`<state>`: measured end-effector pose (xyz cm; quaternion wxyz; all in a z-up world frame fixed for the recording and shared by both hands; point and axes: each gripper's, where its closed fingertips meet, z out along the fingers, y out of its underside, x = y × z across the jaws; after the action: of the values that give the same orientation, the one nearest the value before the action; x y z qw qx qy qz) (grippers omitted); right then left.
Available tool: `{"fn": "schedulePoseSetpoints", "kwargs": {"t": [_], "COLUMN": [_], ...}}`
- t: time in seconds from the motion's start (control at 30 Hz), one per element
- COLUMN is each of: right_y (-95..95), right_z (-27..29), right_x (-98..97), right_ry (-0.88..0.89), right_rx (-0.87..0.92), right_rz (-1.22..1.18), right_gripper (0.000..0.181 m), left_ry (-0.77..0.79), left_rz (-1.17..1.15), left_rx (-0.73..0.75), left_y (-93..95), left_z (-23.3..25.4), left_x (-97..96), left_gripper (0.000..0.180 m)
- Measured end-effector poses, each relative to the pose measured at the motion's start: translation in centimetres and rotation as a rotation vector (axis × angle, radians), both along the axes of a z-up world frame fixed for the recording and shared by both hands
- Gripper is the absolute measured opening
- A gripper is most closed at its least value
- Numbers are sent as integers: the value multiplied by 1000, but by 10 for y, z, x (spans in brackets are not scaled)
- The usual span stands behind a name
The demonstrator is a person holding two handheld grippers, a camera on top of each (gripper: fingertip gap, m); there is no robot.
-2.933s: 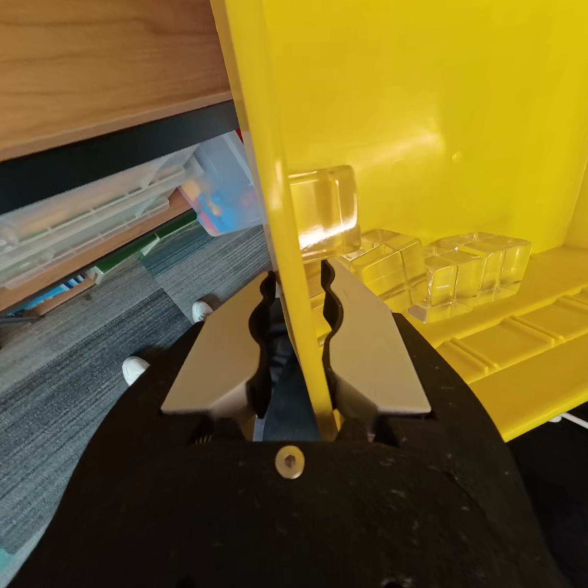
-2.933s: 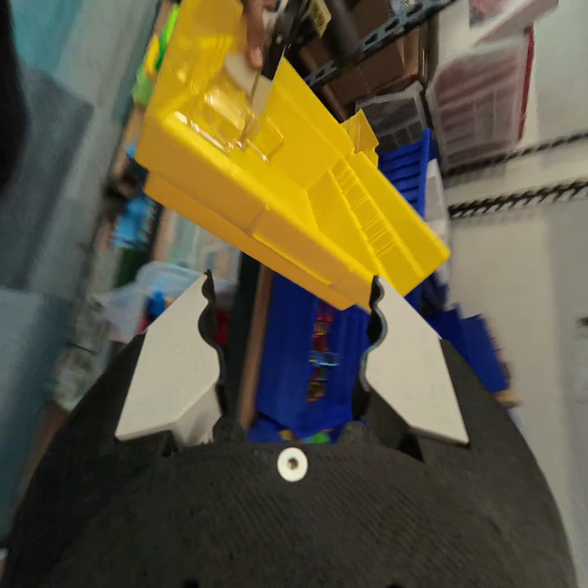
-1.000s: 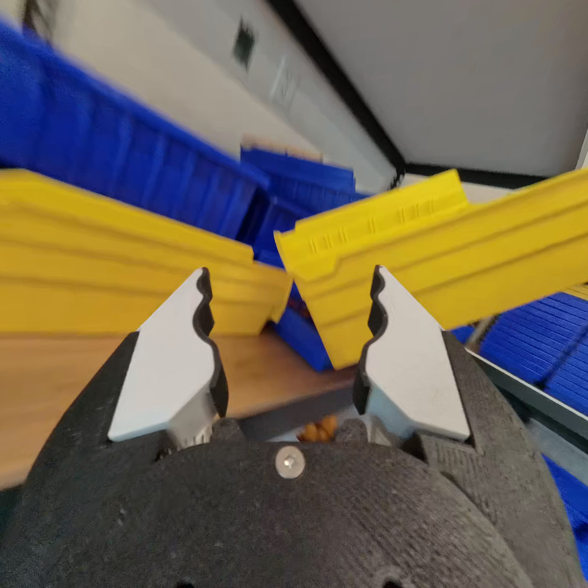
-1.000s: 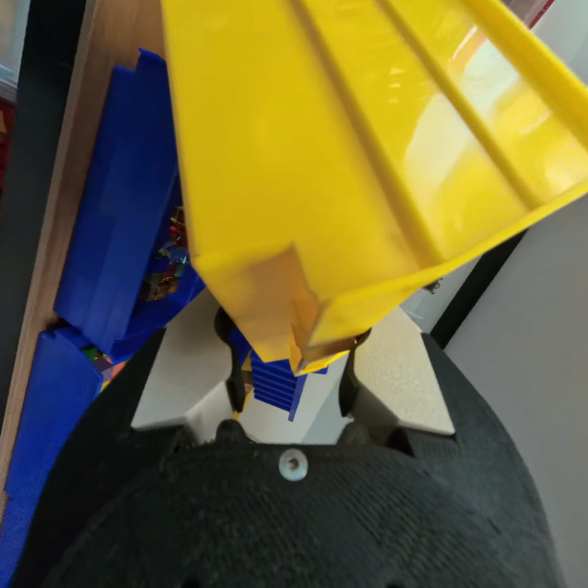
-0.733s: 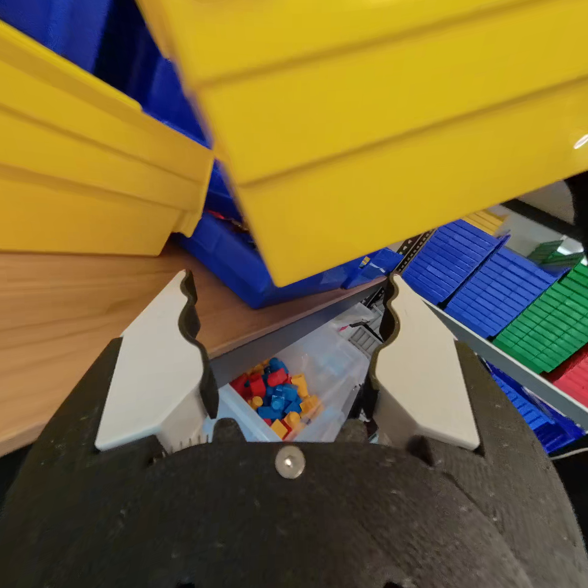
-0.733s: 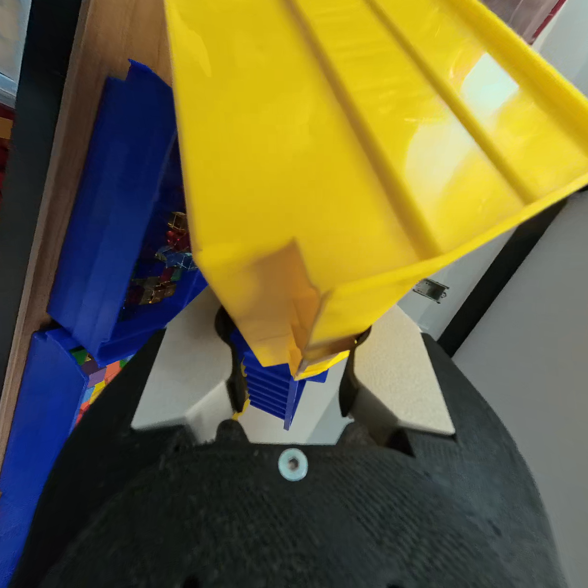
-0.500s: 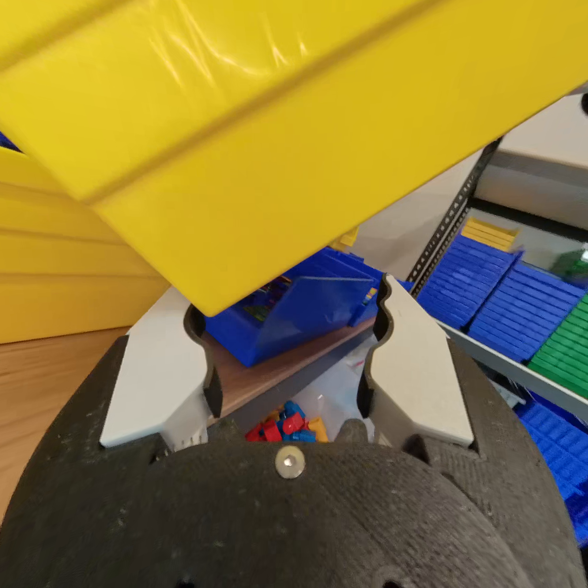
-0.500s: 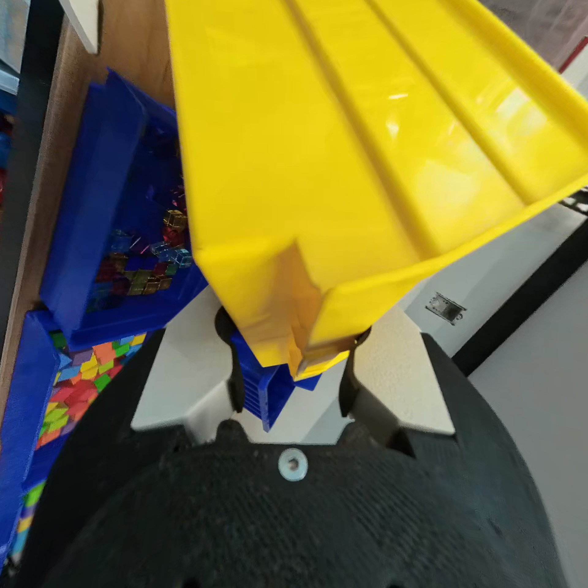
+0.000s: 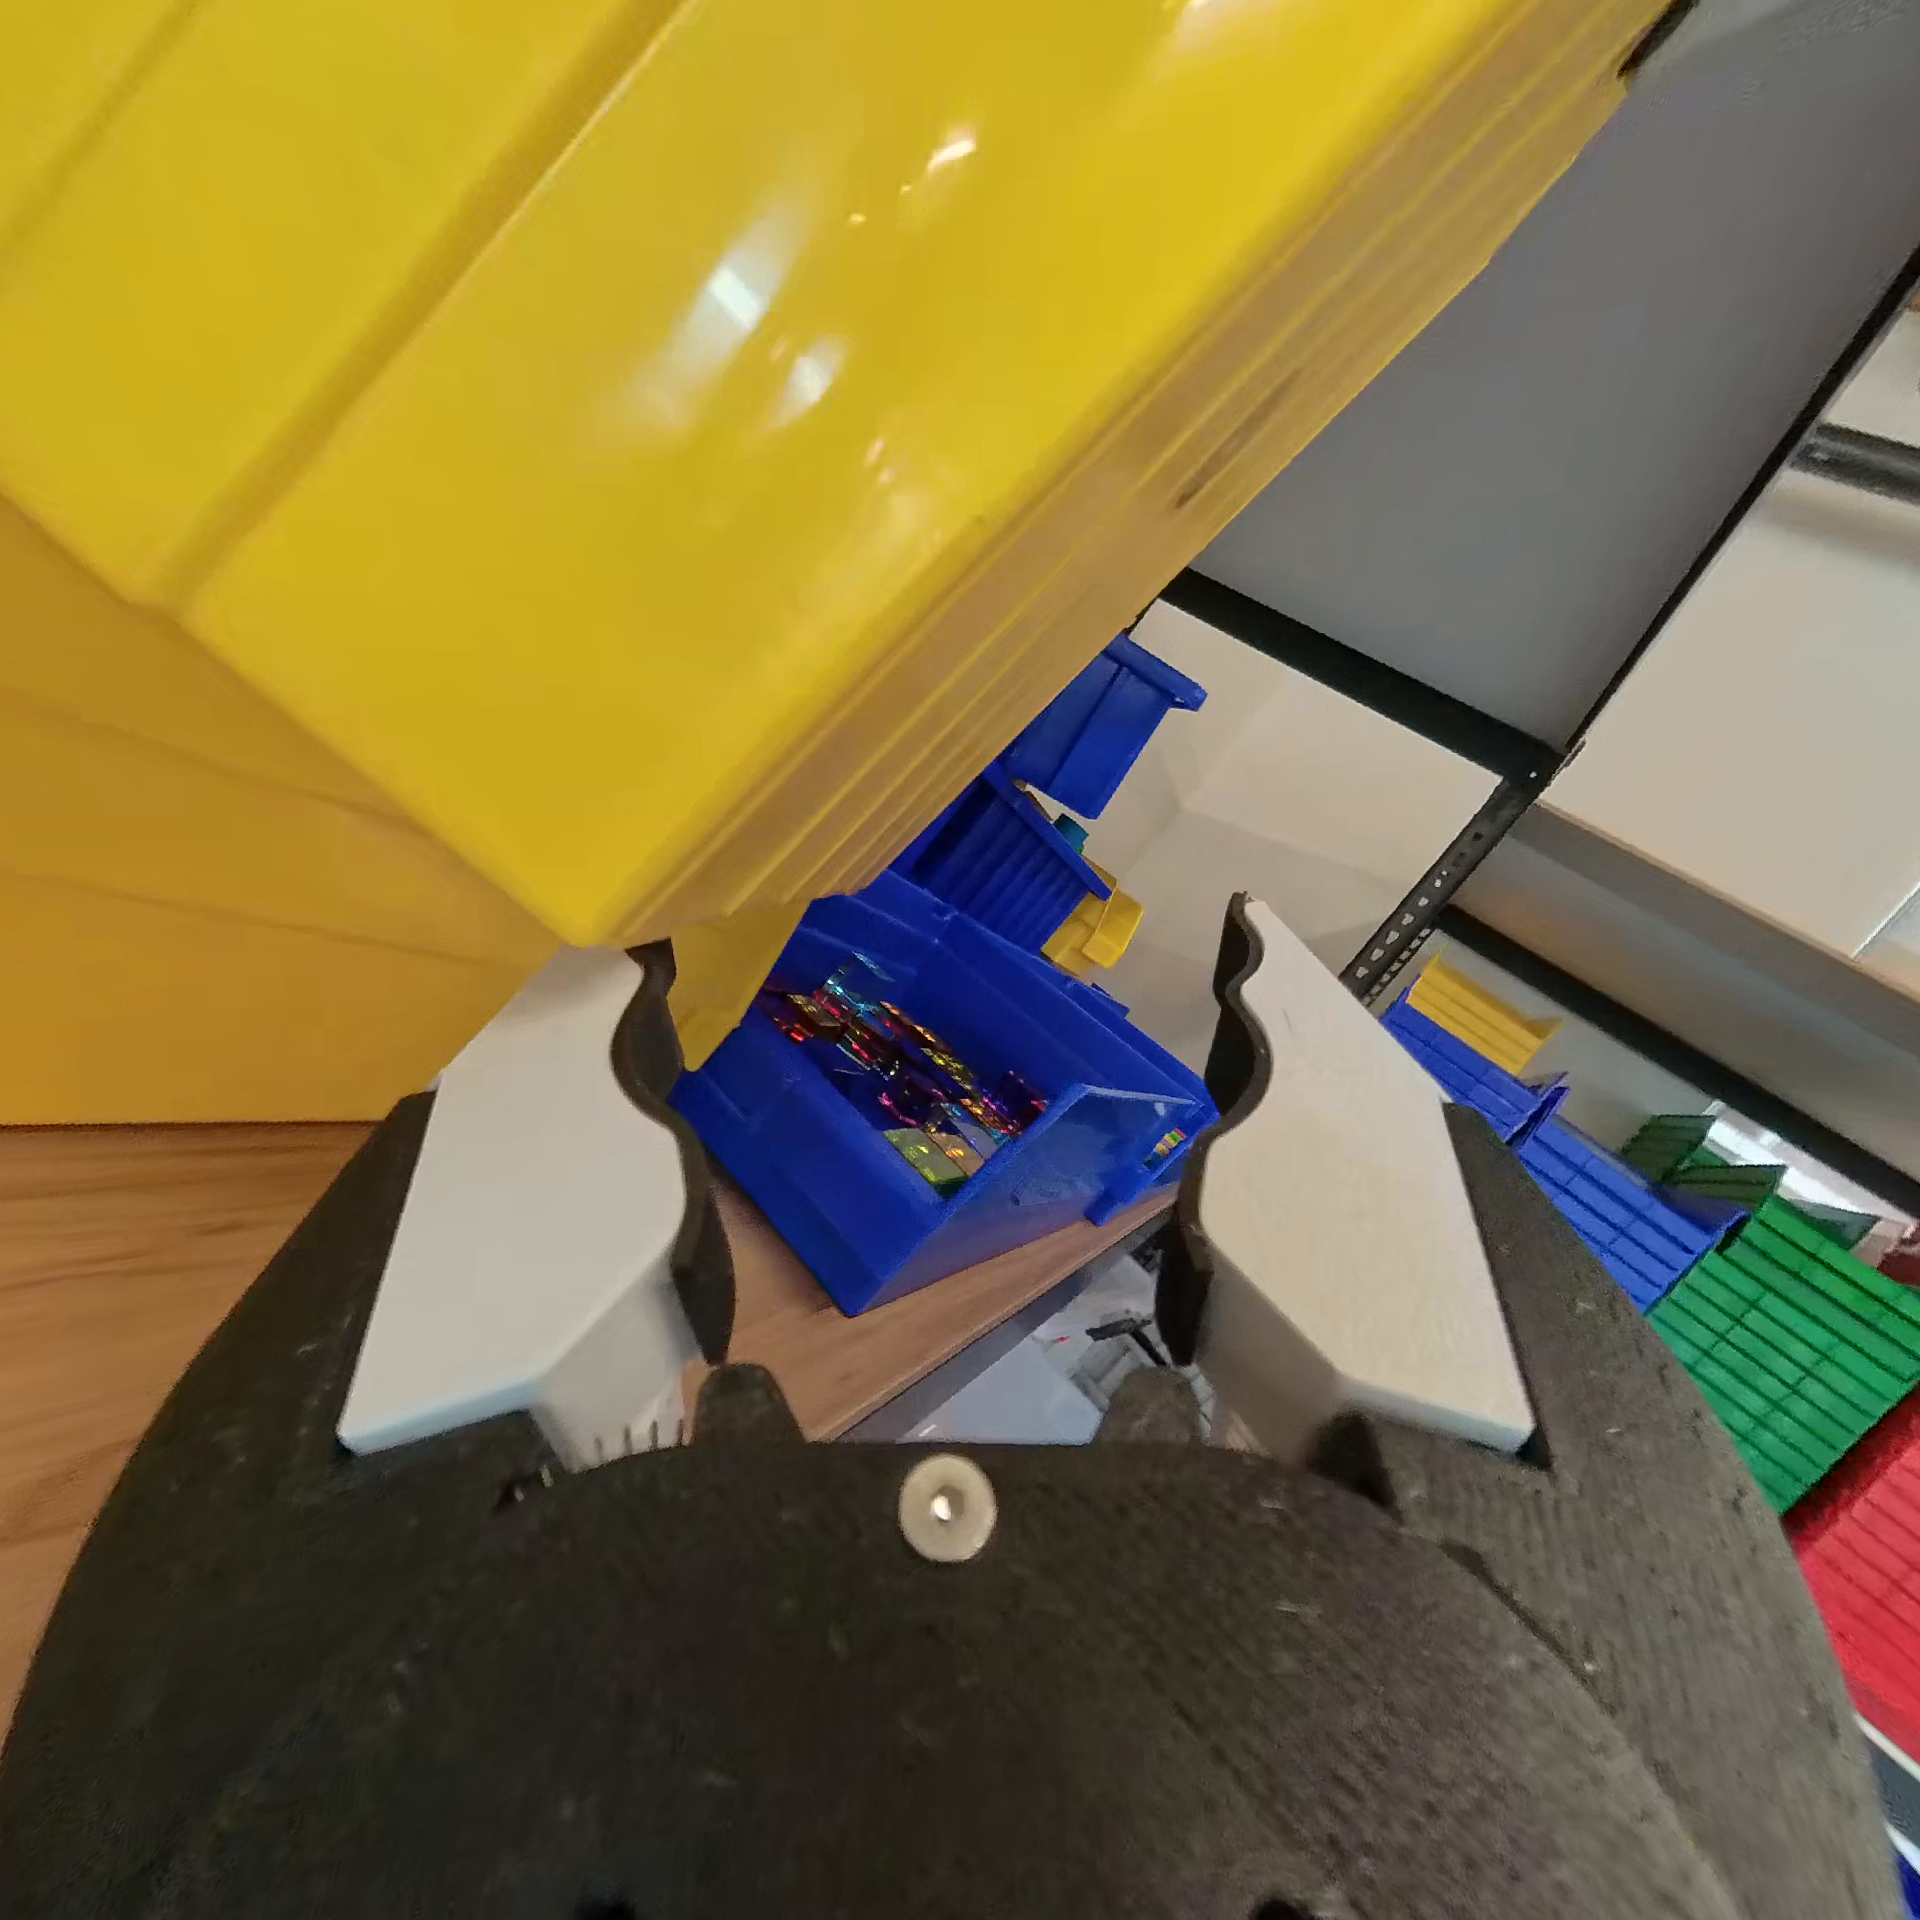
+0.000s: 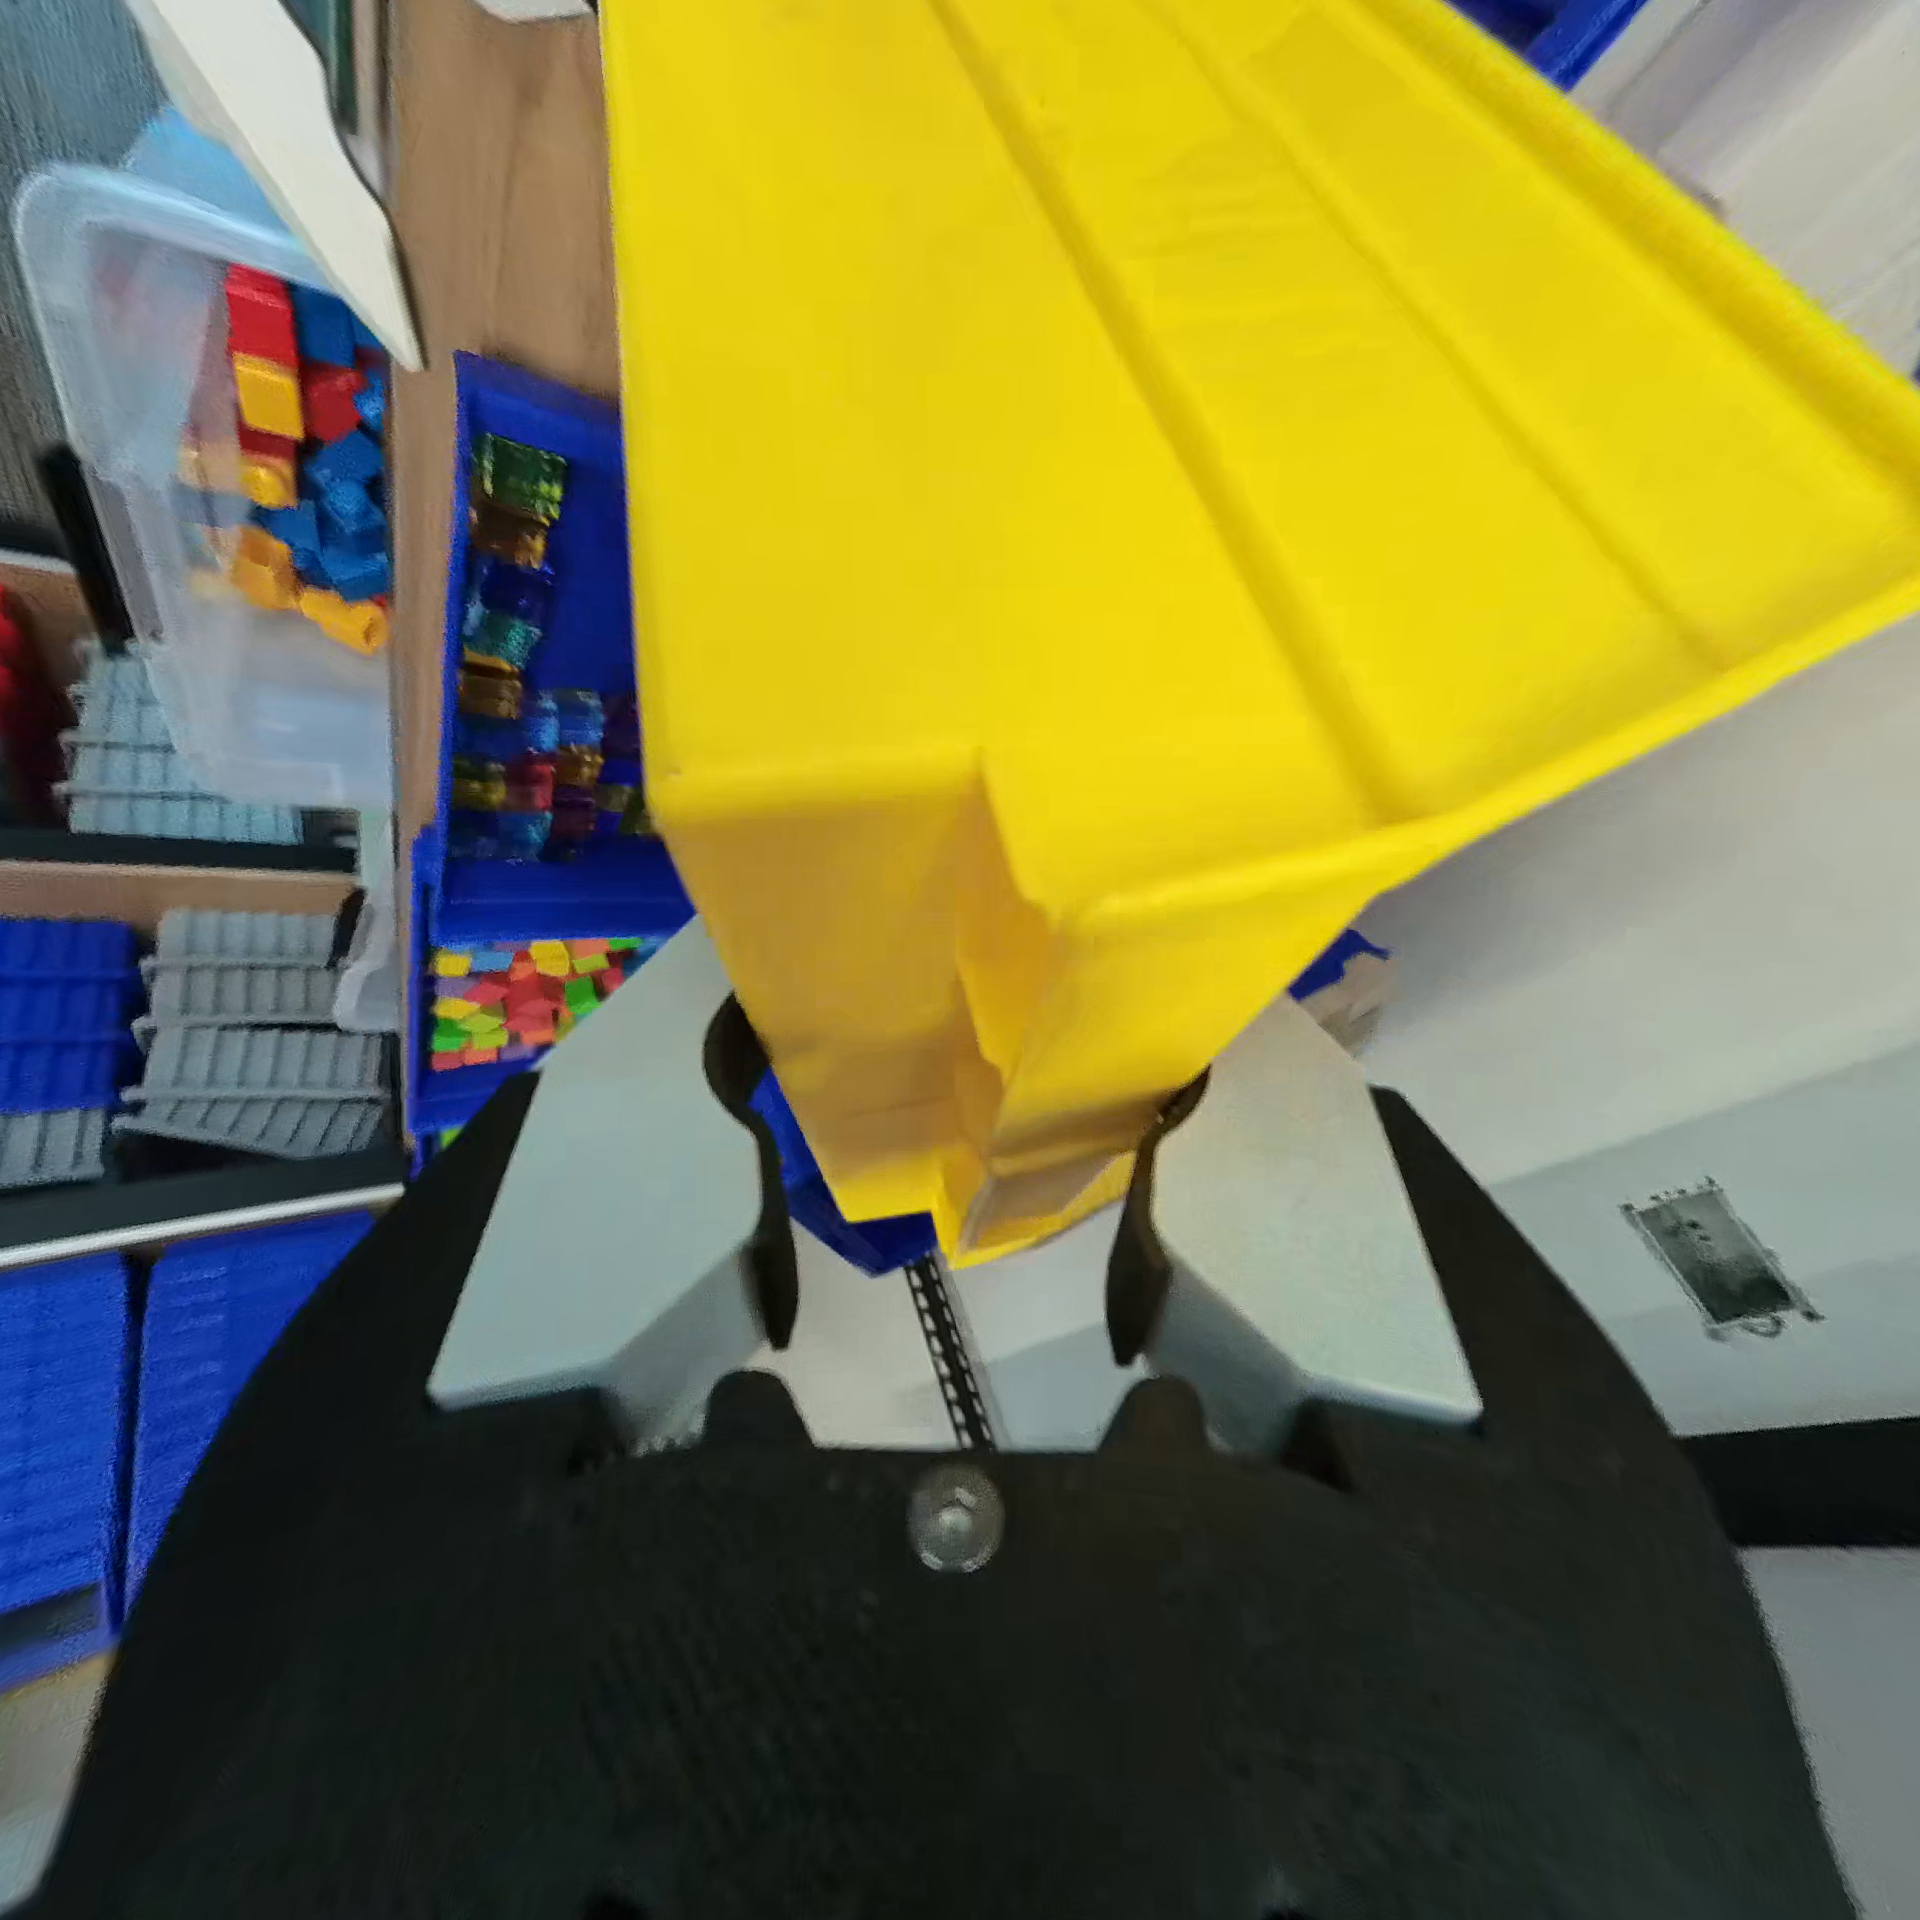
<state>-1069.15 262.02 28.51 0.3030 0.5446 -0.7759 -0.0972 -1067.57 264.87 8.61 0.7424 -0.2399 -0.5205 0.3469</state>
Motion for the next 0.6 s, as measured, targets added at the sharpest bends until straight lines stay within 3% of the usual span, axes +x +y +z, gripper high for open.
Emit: {"fn": "schedulePoseSetpoints", "kwargs": {"t": [0.23, 0.6], "right_y": [-43, -68], "right_z": [7, 6], "right_x": [-13, -29], "right_ry": [19, -30], "right_rx": [151, 268], "right_rz": [-176, -316], "right_gripper": [74, 74], "left_ry": [58, 57], "left_rz": [1, -2], "left_rx": [67, 64], "left_y": [-25, -36], "left_z": [9, 12], "left_x": [12, 14], "left_gripper": [91, 90]}}
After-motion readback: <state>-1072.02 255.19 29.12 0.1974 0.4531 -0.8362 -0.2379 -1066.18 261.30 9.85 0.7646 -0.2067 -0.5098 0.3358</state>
